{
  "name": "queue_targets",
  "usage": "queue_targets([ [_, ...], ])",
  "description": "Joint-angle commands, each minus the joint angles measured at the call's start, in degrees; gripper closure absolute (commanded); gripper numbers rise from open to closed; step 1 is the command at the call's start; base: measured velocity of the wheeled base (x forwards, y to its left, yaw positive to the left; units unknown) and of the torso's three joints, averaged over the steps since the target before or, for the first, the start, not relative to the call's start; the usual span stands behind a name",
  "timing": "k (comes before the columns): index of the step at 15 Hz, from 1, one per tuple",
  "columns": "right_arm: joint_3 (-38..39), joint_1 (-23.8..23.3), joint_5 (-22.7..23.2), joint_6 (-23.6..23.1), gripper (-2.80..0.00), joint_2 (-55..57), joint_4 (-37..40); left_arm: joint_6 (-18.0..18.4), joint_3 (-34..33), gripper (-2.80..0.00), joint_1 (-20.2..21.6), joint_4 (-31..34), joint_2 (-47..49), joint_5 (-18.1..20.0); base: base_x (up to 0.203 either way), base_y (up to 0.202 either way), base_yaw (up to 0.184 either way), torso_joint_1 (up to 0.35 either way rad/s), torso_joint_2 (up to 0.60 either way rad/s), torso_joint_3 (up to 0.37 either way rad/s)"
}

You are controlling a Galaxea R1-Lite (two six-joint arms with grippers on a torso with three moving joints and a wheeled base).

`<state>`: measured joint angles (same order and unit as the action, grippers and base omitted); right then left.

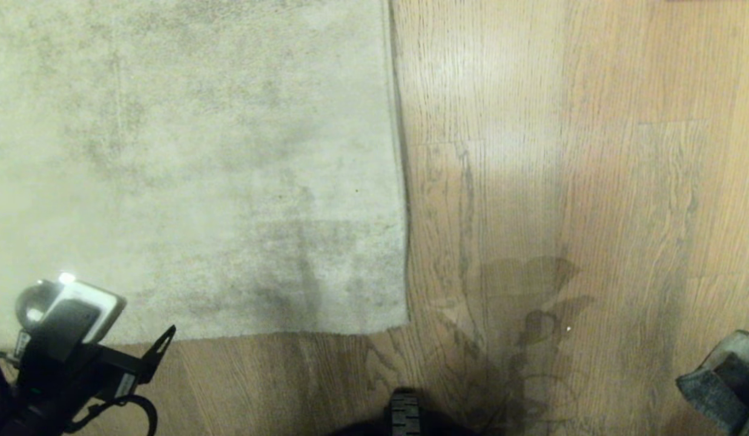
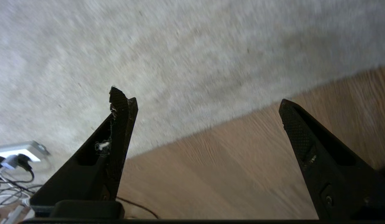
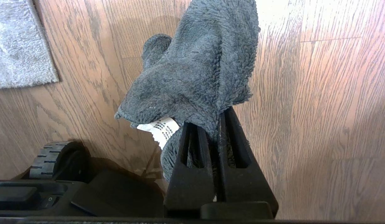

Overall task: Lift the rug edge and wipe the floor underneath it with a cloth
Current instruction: Lay down the carpet

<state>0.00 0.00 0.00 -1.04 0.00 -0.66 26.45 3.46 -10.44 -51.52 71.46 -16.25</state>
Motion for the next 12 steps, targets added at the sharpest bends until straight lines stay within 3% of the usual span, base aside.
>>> queue_targets([
  [1,0.0,0.0,0.0,-0.02,0.0,0.08,-0.04,0.12,-0.2,0.0,-0.02,0.28,0.43,-0.1,0.0,0.0,0.0,0.0,0.0,0.0],
  [8,0.0,0.0,0.0,-0.02,0.0,0.09,-0.04,0.07,-0.52,0.0,-0.36,0.32,7.53,-0.01,0.0,0.0,0.0,0.0,0.0,0.0],
  [12,0.0,0.0,0.0,-0.02,0.0,0.0,-0.04,-0.76,-0.49,0.0,-0.66,-0.78,17.22,0.05,0.0,0.0,0.0,0.0,0.0,0.0],
])
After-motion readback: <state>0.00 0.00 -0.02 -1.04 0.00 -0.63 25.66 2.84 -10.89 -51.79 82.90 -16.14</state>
